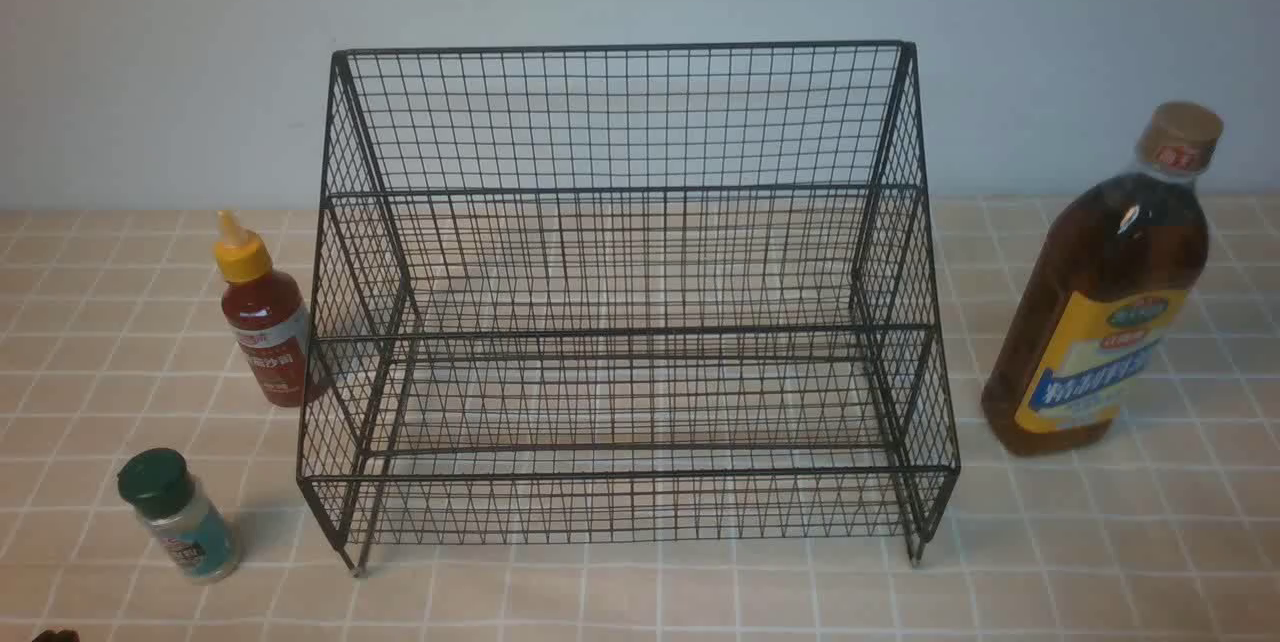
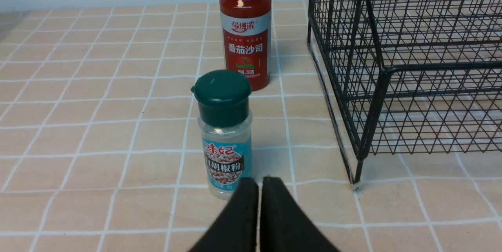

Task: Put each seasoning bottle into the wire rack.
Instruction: Use the left arm to grab the condiment bottle closest to it, then use the left arm to put the condiment bottle back on the shelf

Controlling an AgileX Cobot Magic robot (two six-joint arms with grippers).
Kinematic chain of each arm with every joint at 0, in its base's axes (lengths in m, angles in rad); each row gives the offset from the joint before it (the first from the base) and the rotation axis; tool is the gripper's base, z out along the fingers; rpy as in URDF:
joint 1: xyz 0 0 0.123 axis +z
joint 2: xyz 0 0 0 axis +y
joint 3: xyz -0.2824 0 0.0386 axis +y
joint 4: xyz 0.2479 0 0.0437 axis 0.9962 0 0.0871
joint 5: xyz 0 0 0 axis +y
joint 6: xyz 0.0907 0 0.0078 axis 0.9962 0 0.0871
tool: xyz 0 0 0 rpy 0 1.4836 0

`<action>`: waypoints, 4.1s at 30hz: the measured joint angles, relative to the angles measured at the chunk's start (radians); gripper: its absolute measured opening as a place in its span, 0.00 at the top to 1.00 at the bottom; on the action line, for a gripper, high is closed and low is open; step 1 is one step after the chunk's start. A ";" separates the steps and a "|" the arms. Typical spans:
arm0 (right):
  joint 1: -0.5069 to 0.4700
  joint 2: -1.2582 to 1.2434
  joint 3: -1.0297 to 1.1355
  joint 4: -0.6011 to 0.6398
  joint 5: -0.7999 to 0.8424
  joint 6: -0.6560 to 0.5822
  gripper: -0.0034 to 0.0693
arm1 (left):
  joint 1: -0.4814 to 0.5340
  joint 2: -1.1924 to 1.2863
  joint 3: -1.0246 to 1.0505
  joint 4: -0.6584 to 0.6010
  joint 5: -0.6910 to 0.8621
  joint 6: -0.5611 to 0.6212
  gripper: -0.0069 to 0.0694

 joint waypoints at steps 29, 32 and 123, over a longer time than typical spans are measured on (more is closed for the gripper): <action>0.000 0.000 0.000 0.000 0.000 0.000 0.97 | 0.000 0.000 0.000 -0.010 -0.120 -0.032 0.92; 0.000 0.000 0.000 0.000 0.000 0.000 0.97 | 0.000 0.000 0.000 -0.079 -0.280 -0.105 0.92; 0.000 0.000 0.000 0.000 -0.001 0.000 0.97 | 0.088 1.305 -1.274 -0.035 0.851 0.069 0.46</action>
